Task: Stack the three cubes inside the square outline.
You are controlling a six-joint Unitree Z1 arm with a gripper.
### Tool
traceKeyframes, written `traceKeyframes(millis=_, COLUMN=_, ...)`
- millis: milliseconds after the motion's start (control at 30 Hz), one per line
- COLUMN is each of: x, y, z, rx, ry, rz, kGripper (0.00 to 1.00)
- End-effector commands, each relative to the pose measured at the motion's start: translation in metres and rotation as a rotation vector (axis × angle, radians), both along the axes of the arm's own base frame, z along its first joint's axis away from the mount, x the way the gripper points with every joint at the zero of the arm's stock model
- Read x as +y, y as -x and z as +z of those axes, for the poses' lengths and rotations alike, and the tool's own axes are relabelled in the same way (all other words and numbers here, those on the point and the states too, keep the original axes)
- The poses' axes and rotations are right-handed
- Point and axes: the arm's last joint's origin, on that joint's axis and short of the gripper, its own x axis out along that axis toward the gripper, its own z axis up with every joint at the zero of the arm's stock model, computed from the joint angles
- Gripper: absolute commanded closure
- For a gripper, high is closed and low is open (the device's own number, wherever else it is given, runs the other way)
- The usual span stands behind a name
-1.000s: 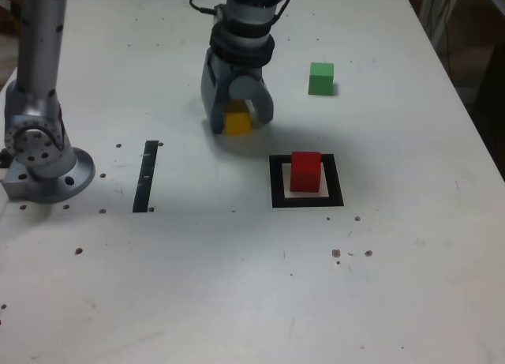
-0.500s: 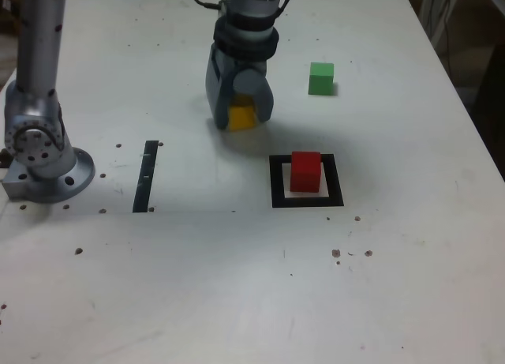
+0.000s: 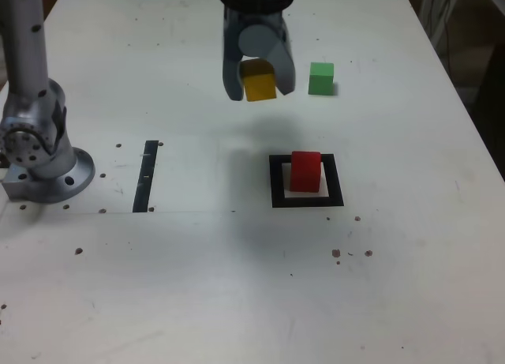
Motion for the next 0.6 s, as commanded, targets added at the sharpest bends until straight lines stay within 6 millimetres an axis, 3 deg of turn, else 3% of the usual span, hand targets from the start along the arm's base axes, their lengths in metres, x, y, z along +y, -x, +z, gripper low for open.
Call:
traceKeyframes(millis=0, x=-0.016, y=-0.012, z=0.0, rx=0.0, ry=0.004, rz=-0.035, kGripper=0.83)
traceKeyframes(millis=400, x=-0.074, y=-0.061, z=-0.023, rx=0.077, ry=0.011, rz=-0.131, kGripper=0.83)
traceKeyframes(millis=567, x=-0.079, y=-0.066, z=-0.032, rx=0.098, ry=0.016, rz=-0.134, kGripper=0.83)
